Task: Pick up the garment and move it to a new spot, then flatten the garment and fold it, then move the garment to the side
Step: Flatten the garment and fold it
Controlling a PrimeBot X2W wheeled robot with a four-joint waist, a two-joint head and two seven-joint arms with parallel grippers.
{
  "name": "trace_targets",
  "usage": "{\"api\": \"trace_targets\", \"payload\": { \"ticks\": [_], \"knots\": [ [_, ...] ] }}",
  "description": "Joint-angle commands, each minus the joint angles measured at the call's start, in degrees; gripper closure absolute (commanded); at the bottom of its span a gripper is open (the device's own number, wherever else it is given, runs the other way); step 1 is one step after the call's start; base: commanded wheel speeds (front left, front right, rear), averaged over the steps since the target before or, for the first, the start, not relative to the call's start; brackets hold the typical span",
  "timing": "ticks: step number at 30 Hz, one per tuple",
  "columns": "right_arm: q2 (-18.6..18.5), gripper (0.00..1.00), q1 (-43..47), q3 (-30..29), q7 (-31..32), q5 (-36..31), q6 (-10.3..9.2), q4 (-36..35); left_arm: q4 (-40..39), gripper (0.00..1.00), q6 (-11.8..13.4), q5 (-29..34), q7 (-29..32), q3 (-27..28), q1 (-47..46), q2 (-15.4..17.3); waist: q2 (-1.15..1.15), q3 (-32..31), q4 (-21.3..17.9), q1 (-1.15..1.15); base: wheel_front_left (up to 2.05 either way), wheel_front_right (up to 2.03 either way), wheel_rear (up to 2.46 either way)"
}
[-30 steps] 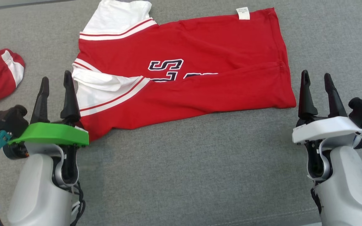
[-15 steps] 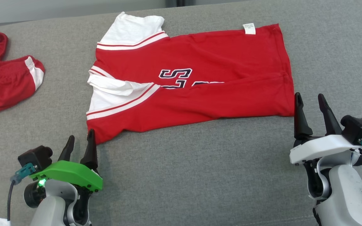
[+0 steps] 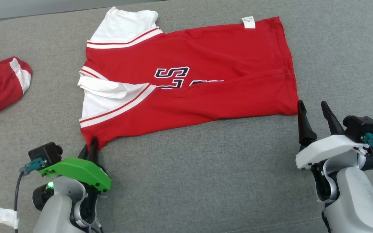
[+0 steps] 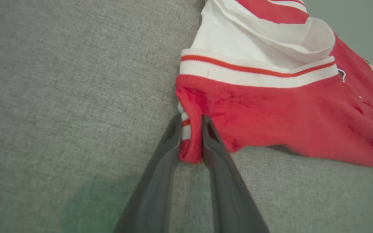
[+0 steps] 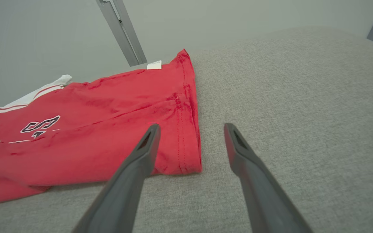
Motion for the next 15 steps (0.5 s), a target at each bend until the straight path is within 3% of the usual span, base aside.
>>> {"api": "trace_targets", "payload": {
  "ticks": [1,15],
  "knots": [
    [-0.17,0.0,-1.01,-0.29,0.65,-0.53,-0.06,1.01,-0.33,1.0,-0.22,-0.51,0.33,-0.49,0.26,-0.41,0.0,-0.1,0.39,0.0,0.0,0.0,0.0],
    [-0.19,0.0,-8.61,-2.97,5.75,-3.98,-0.06,15.99,-11.49,1.0,0.69,1.03,-1.32,-0.93,2.59,1.08,0.0,-0.87,3.94,0.0,0.0,0.0,0.0]
  ]
}}
